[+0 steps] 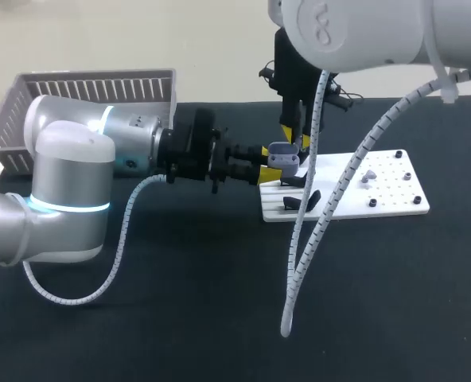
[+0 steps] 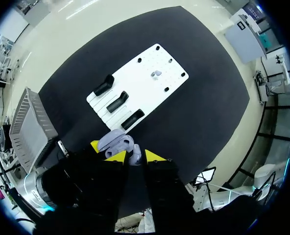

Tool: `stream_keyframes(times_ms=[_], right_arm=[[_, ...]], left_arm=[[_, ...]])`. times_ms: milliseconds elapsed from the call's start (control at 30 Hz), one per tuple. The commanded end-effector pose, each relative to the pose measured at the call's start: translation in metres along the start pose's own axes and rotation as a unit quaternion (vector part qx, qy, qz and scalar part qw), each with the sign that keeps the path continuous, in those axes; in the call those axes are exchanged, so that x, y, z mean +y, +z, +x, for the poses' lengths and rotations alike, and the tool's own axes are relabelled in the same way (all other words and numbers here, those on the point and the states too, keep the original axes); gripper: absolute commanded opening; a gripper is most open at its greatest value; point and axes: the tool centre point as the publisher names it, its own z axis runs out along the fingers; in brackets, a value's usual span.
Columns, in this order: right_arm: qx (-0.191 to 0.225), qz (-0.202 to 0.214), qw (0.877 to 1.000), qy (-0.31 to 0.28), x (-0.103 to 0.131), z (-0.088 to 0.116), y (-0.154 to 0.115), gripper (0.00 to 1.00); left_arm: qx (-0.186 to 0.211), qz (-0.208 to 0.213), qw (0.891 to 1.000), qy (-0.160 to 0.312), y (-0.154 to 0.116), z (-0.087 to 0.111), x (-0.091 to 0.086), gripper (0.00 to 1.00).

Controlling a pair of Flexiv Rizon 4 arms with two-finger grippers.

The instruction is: Pick up each earbud case from the left stands, insert the matching earbuds, close the lid, and place the case in the box.

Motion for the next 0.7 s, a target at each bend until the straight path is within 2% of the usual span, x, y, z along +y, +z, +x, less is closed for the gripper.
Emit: stream_keyframes(times_ms=[33,700], right_arm=[[-0.002,0.007,1.0,0.002,0.0061,0.0013,0.0019,0.0],[0.007,0.013,1.0,0.002,0.0151,0.005,0.0099,0.0]], left_arm=[[-0.002,-0.002,1.0,0.001,0.0002,0.0011,-0.0005,0.0],[-0.002,-0.002,1.0,0.001,0.0002,0.0011,-0.0005,0.0]])
